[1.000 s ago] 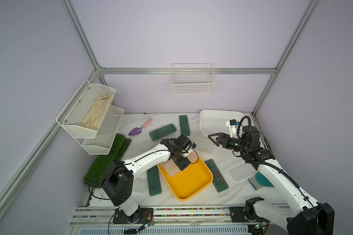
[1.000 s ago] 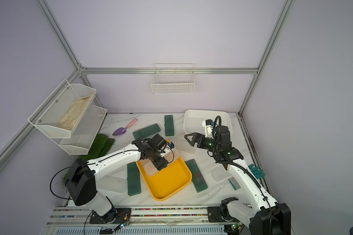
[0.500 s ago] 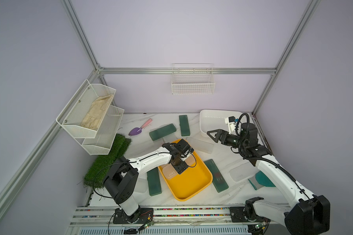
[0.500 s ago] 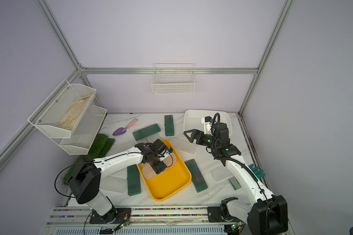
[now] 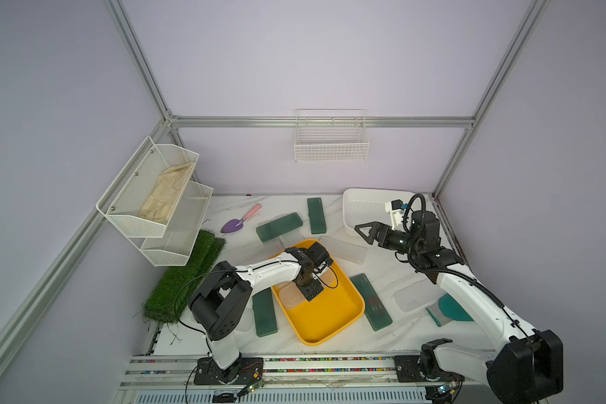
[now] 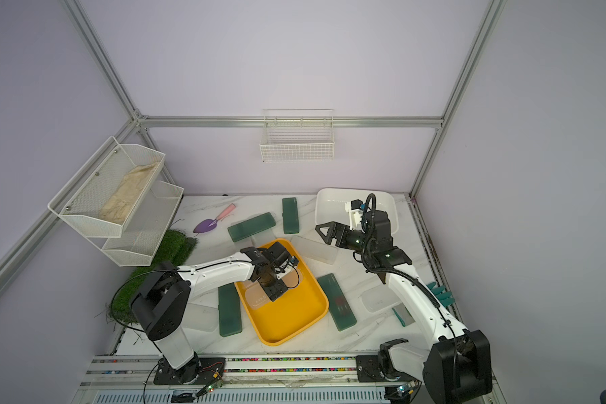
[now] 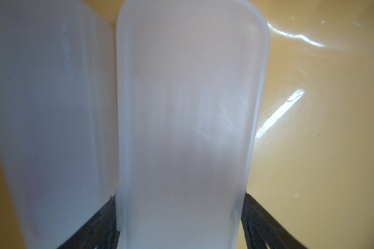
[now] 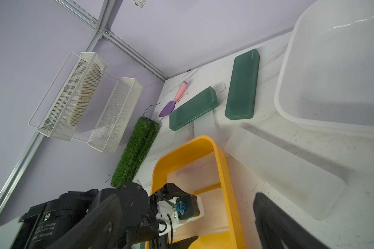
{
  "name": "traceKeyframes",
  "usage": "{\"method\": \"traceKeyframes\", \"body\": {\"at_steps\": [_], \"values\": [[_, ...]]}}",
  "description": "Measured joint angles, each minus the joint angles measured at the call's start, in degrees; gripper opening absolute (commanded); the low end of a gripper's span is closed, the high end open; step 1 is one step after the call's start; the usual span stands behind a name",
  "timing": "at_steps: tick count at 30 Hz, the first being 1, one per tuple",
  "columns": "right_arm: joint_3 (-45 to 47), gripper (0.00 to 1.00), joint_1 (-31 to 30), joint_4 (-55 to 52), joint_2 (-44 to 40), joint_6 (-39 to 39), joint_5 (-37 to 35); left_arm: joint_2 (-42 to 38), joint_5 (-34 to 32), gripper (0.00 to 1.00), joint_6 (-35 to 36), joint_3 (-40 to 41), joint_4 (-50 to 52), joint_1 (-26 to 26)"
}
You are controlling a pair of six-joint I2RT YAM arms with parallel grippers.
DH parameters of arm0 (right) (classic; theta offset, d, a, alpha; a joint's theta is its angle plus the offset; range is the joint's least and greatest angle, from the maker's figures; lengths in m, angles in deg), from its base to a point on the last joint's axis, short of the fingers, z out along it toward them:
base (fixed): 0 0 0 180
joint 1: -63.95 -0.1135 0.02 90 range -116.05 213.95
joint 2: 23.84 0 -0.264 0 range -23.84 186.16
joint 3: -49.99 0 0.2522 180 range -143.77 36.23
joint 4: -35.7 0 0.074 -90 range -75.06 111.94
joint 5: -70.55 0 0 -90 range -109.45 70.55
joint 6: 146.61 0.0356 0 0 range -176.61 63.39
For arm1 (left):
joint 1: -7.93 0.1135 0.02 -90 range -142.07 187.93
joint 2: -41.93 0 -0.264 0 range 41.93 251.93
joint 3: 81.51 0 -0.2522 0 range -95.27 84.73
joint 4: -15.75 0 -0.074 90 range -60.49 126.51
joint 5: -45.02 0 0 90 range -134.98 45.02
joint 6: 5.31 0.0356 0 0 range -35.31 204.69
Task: Place the pencil cases by color into the storage box
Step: Place the pencil case at the storage box.
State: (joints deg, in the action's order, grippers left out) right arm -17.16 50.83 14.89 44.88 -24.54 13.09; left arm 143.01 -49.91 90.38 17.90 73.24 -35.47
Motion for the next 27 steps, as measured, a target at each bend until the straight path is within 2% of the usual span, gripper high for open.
{"method": "traceKeyframes", "body": {"at_steps": [16,27], "values": [[0.0,0.97,0.0,0.4,0.2,-1.3,-0.2,-0.5,-2.3,0.95,-0.3,-0.1,0.5,1.8],[0.0,0.97,0.0,0.6,0.2,-2.9,-1.8,-9.9,-3.0,0.97,-6.2,-0.8,1.7,2.2]]}}
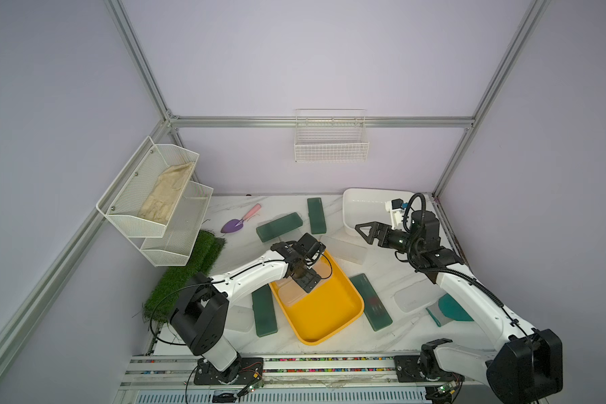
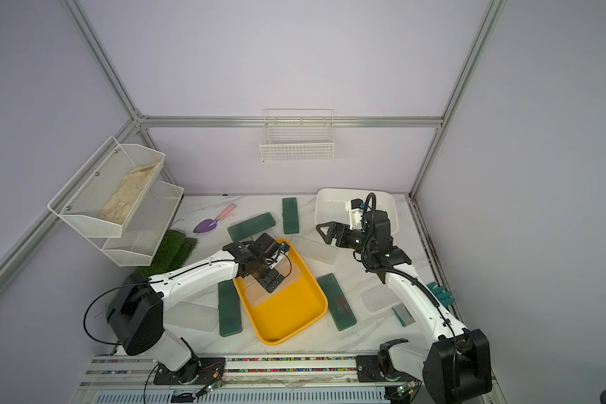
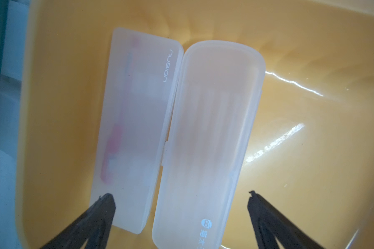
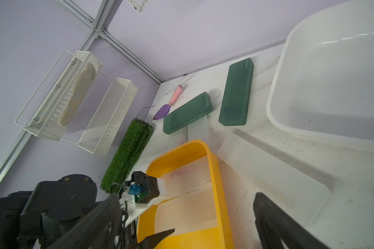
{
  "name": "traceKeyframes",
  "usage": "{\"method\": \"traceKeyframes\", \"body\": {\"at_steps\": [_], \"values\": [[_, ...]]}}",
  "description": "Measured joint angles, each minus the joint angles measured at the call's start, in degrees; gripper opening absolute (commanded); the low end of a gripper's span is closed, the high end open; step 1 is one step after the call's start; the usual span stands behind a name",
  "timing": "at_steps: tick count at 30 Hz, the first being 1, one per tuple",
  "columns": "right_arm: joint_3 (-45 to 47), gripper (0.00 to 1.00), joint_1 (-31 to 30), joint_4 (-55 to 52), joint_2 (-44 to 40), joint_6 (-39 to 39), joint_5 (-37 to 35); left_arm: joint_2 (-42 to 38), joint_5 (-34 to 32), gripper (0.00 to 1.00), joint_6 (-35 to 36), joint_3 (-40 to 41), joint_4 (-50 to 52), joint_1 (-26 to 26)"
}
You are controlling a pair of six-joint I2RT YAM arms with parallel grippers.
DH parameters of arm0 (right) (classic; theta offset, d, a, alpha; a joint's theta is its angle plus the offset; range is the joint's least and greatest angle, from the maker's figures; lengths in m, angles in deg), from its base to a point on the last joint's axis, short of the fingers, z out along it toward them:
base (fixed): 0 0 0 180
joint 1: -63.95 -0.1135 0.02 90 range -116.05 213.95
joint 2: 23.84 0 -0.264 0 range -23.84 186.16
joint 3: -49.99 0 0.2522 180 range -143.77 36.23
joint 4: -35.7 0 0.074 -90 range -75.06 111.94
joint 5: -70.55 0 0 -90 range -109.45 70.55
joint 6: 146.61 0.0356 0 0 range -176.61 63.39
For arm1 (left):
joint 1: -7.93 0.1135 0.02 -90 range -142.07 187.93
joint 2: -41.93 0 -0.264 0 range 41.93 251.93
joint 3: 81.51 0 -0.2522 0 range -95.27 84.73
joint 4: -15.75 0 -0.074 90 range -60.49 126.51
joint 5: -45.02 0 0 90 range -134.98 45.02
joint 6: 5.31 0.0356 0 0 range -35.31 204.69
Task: Place the pencil cases by color into the storage box
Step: Place the pencil case at the storage box.
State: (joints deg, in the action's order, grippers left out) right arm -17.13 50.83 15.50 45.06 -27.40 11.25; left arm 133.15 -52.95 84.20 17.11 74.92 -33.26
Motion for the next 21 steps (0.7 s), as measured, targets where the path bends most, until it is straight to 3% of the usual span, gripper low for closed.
{"method": "traceKeyframes", "body": {"at_steps": [8,14,21], "values": [[0.2,0.97,0.0,0.8,0.6,-1.4,-0.3,-6.0,-3.3,0.98,-15.3,-0.2,3.1,1.0],[1.4,0.97,-1.0,1.9,0.6,-3.6,-1.2,-15.2,-5.9,1.00,-29.2,0.0,5.6,3.5],[2.7,0.97,-11.3,6.6,0.6,-8.0,-4.3,-22.7,-8.4,1.00,-43.9,0.6,10.5,8.7]]}}
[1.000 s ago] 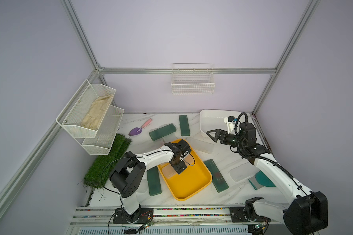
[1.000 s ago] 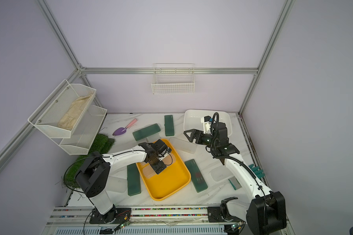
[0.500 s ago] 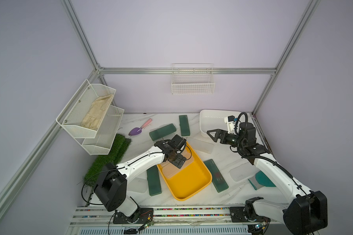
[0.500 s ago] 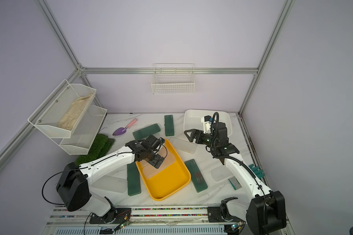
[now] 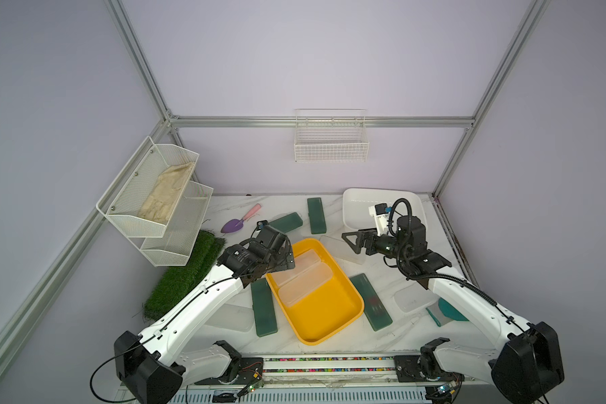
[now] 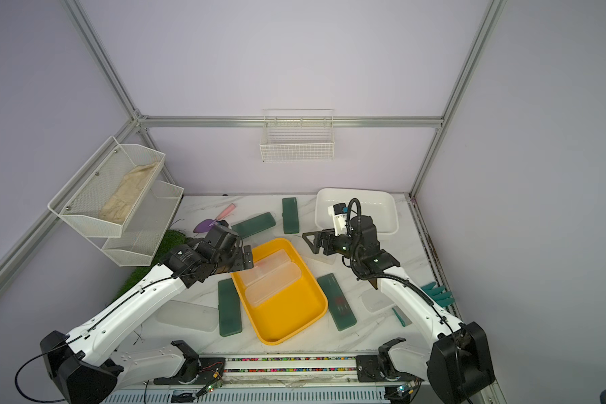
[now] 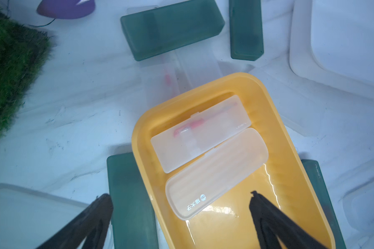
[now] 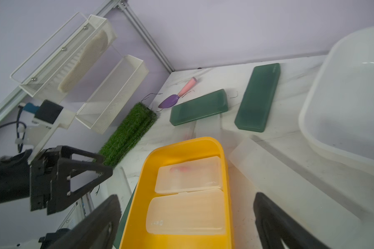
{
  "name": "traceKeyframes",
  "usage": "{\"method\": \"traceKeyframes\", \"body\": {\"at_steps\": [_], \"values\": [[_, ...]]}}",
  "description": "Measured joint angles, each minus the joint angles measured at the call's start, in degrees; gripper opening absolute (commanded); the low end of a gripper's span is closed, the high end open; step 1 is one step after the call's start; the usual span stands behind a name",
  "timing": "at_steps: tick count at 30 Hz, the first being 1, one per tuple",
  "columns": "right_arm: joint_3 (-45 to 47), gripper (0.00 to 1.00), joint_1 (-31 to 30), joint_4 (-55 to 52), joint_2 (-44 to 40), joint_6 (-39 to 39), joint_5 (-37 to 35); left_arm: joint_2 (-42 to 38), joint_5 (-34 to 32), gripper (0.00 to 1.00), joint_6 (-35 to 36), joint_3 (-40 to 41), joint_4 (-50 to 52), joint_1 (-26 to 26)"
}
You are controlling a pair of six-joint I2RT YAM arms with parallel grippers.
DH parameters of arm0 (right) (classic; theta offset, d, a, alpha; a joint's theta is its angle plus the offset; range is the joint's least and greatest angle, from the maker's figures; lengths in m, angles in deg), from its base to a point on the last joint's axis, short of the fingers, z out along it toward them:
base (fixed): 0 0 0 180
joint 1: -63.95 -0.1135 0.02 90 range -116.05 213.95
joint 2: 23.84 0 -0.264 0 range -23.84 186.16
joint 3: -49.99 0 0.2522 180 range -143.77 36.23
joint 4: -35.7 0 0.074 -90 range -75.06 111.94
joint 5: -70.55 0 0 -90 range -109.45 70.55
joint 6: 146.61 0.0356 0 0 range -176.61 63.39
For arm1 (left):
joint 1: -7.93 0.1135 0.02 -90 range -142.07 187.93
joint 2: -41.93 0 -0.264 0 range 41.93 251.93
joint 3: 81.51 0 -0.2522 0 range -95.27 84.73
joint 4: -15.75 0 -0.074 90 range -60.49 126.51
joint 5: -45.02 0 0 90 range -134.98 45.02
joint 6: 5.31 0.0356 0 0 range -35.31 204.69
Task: Place the pencil cases by color into the storage box
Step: Place the pencil case at the storage box, then pick up the pencil case from the center of the board.
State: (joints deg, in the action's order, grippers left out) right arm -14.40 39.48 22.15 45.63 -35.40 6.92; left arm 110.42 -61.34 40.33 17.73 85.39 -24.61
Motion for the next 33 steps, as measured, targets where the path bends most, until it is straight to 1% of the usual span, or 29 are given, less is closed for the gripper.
{"method": "traceKeyframes", "body": {"at_steps": [6,9,15,22,29,33], "values": [[2.6,0.97,-10.8,7.1,0.6,-5.3,-2.7,-3.0,0.3,1.00,-10.3,5.6,5.1,7.3],[3.8,0.97,-14.2,10.0,1.5,-8.2,-3.7,-6.0,1.1,1.00,-14.4,8.6,7.0,10.4],[6.7,0.97,-17.8,15.4,2.7,-12.8,-4.7,-10.8,2.9,1.00,-22.6,14.1,10.2,15.1],[8.7,0.97,-21.2,20.0,5.4,-17.2,-5.3,-14.1,4.9,1.00,-31.6,22.4,11.3,17.0],[8.7,0.97,-24.9,21.3,8.4,-20.7,-7.7,-14.0,8.1,1.00,-36.7,31.1,7.8,19.3],[8.7,0.97,-25.6,21.3,8.8,-21.8,-8.8,-13.1,9.6,1.00,-38.1,33.9,5.9,21.2]]}}
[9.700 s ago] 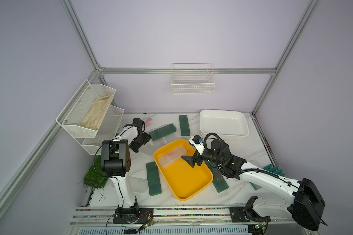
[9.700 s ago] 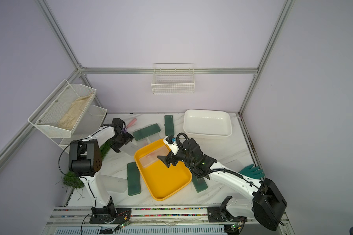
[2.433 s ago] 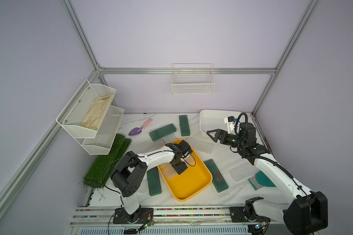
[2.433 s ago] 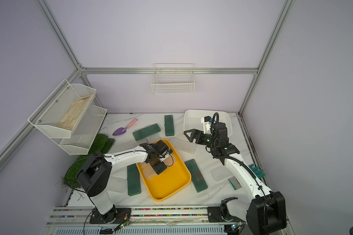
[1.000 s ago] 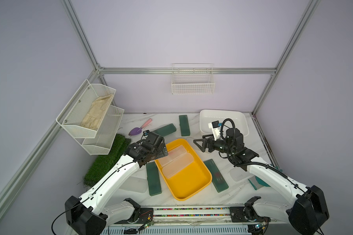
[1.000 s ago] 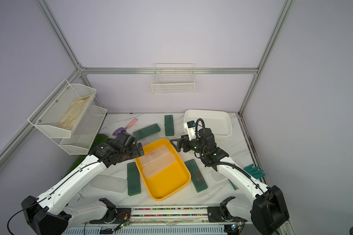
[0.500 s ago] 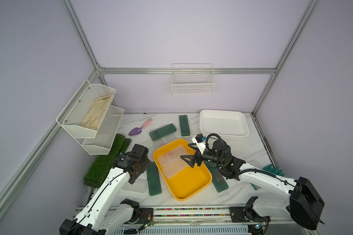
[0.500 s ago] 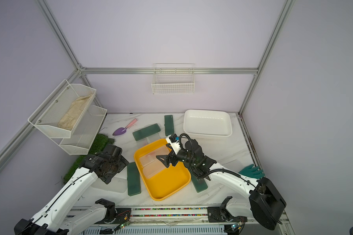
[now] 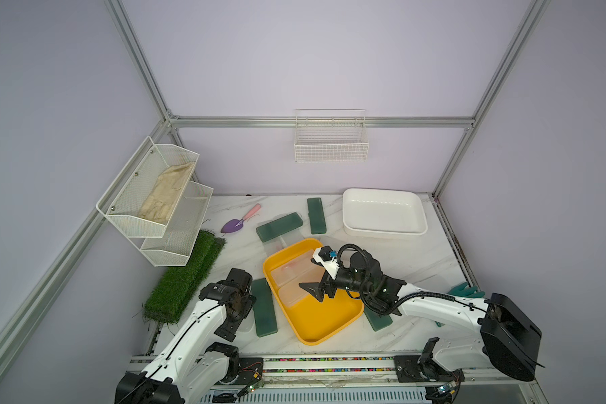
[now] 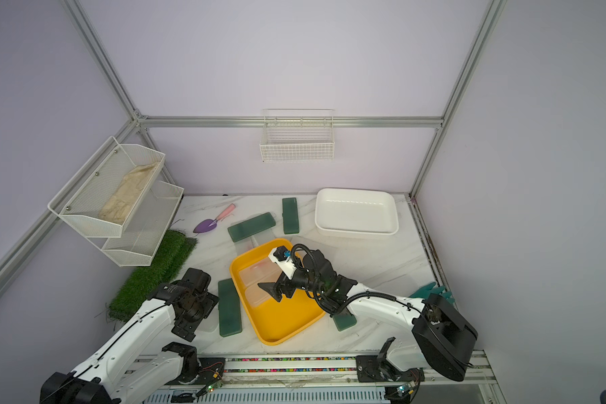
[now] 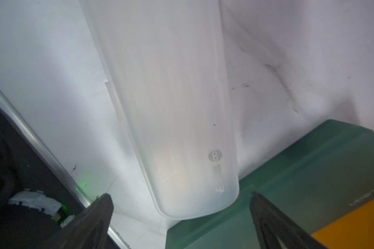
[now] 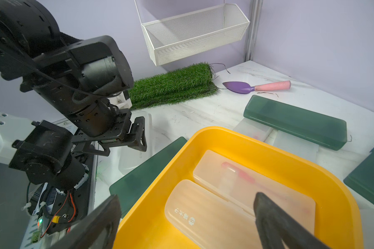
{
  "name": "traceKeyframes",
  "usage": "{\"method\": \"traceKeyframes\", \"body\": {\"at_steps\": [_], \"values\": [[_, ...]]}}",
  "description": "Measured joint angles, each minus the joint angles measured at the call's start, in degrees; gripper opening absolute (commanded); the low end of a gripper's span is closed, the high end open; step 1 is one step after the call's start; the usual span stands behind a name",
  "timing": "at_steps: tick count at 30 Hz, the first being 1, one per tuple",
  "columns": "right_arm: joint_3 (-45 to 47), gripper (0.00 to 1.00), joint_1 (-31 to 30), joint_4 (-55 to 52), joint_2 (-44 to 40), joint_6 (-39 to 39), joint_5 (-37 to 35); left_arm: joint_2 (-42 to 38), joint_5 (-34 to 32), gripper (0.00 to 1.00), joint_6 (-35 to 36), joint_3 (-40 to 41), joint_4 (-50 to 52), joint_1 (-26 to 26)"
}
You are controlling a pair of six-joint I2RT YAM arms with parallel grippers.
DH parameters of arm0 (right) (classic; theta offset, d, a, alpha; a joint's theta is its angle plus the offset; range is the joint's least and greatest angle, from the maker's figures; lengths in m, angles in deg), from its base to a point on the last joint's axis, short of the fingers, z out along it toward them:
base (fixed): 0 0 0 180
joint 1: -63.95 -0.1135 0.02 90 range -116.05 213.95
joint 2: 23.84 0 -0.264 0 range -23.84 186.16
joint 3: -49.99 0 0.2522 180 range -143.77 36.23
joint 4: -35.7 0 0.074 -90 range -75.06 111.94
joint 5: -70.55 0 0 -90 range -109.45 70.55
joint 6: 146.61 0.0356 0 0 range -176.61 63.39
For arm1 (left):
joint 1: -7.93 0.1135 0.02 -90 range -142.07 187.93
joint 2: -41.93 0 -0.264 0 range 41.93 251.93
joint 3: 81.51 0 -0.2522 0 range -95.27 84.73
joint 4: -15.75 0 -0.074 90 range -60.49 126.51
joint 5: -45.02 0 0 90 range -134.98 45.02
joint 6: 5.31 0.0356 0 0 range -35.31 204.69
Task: Place the pencil cases by color into the storage box
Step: Pick up the pencil case from the center of the board.
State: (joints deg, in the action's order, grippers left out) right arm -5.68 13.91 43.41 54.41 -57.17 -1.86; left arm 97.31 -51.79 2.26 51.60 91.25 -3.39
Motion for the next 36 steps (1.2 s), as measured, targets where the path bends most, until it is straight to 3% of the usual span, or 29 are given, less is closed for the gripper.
{"method": "traceKeyframes", "body": {"at_steps": [24,36], "values": [[0.0,0.97,-0.2,0.1,2.6,-0.7,-1.7,7.8,3.9,1.00,-0.6,2.1,-8.6,10.8],[0.0,0.97,-0.2,0.1,3.4,-0.8,-1.8,8.7,5.2,0.90,2.1,2.5,-11.7,15.1]]}}
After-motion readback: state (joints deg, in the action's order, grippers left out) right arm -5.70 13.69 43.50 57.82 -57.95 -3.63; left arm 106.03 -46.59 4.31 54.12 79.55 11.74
